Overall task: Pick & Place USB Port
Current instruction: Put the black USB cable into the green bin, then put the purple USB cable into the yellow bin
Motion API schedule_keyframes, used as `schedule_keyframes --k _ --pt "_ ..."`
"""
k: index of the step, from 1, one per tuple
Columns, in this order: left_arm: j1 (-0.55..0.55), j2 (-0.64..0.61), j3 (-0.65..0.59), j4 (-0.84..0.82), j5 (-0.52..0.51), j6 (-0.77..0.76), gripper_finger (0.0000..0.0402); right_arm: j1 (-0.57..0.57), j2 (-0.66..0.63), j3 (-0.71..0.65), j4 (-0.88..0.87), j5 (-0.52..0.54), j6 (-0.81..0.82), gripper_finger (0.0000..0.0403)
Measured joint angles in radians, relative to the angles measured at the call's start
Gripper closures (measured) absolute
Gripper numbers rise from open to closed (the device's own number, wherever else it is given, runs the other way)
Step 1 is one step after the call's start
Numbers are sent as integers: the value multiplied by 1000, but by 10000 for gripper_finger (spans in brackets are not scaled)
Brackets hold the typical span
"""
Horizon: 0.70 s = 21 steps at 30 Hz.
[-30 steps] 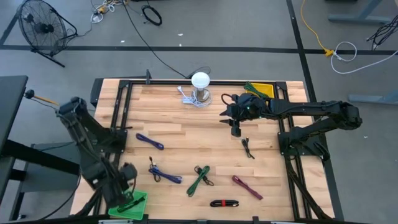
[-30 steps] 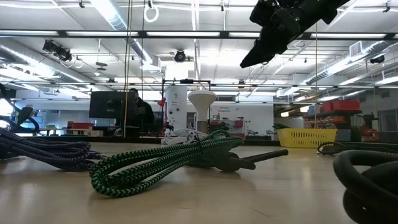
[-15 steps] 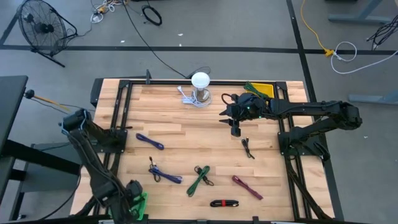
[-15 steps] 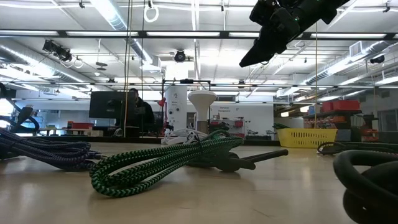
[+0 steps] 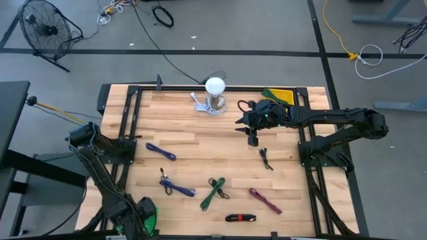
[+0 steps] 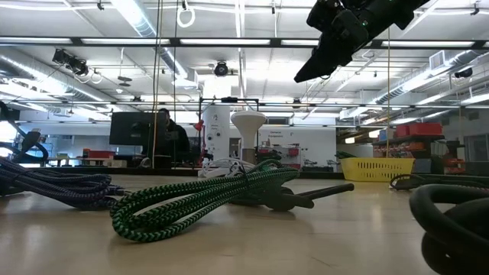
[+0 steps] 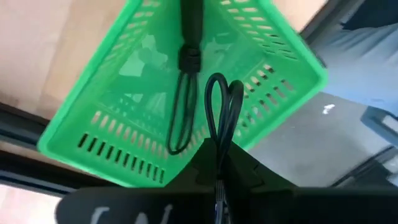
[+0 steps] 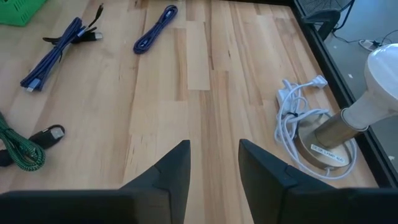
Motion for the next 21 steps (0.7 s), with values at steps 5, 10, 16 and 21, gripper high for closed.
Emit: schedule_keyframes --k 5,10,16,21 --pt "0 1 0 -50 0 -33 345 0 0 0 -4 0 0 268" --pt "3 1 0 -68 -3 -55 304 0 0 0 -4 0 -6 268" --pt "8 1 0 -72 -11 -50 282 0 0 0 -5 0 -6 268" --pt "15 1 0 -149 10 5 281 0 0 0 -5 0 -10 268"
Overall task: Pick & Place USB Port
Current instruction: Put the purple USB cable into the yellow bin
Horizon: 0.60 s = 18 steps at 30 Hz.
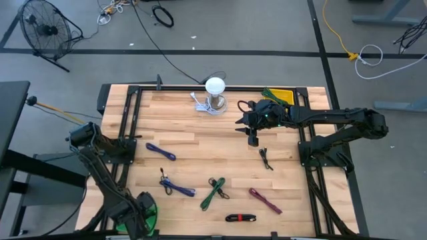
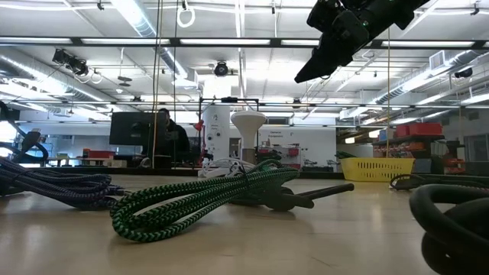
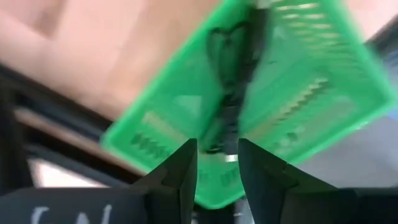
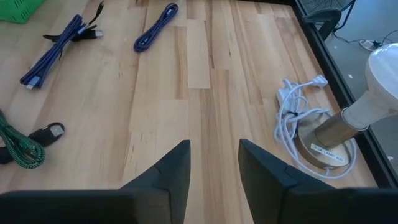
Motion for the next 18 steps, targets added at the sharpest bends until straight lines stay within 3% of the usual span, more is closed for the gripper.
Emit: schedule_keyframes --k 5,8,12,16,18 --pt "29 0 0 -205 30 126 292 0 0 0 0 0 -3 268" --pt "63 0 0 -356 -16 231 293 0 0 0 0 0 -3 268" --pt "120 -1 0 -507 -248 360 291 0 0 0 0 0 8 268" --pt "186 -10 -26 -515 -493 562 293 0 0 0 0 0 9 268" --pt "234 -18 -58 -516 -551 600 293 0 0 0 0 0 12 268"
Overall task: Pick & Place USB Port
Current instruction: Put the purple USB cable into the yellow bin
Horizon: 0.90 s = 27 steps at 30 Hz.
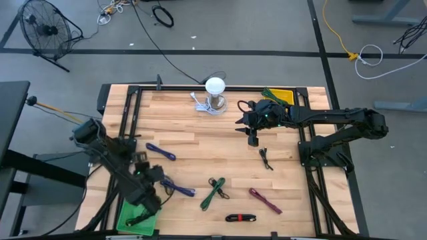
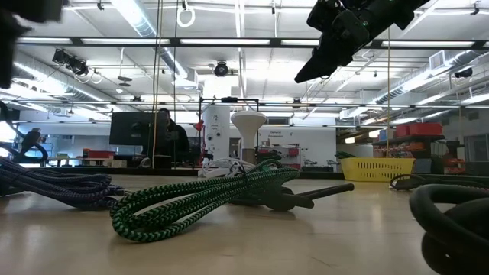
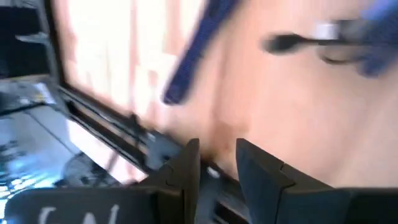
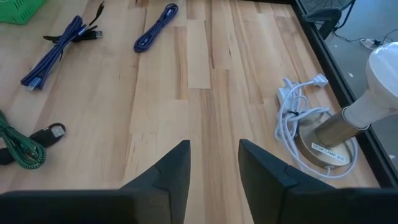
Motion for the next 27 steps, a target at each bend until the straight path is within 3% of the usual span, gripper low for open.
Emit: schedule_keyframes --k 8,15,21,27 --pt "182 -65 -249 49 -12 166 294 0 0 0 -1 0 0 268" --pt "279 -203 -467 314 -7 309 294 0 0 0 -6 0 -15 268" --pt "368 -339 -525 454 4 408 294 0 1 0 -1 0 -15 268" --pt "453 -377 -527 578 143 531 294 0 11 0 3 0 -15 268"
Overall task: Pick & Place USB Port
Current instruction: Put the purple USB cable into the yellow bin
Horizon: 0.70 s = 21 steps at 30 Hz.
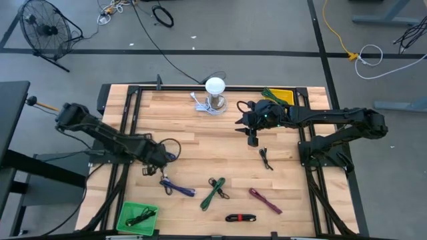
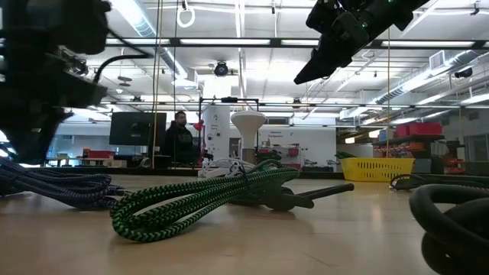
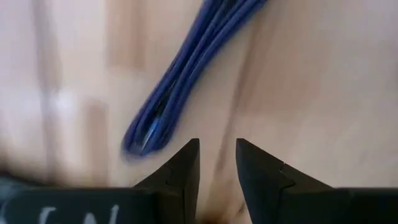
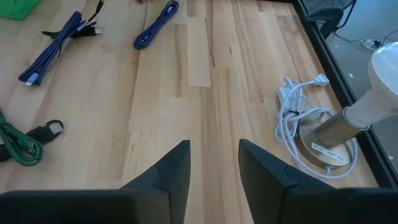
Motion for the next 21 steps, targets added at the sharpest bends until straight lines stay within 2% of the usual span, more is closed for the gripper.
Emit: schedule_keyframes --k 6,12,21 --pt "82 0 1 67 -93 113 294 0 32 0 18 0 0 268" --pt "139 0 0 84 -35 152 294 0 76 0 19 0 -6 268" --pt "150 10 1 164 -30 187 294 0 82 0 30 0 -20 268"
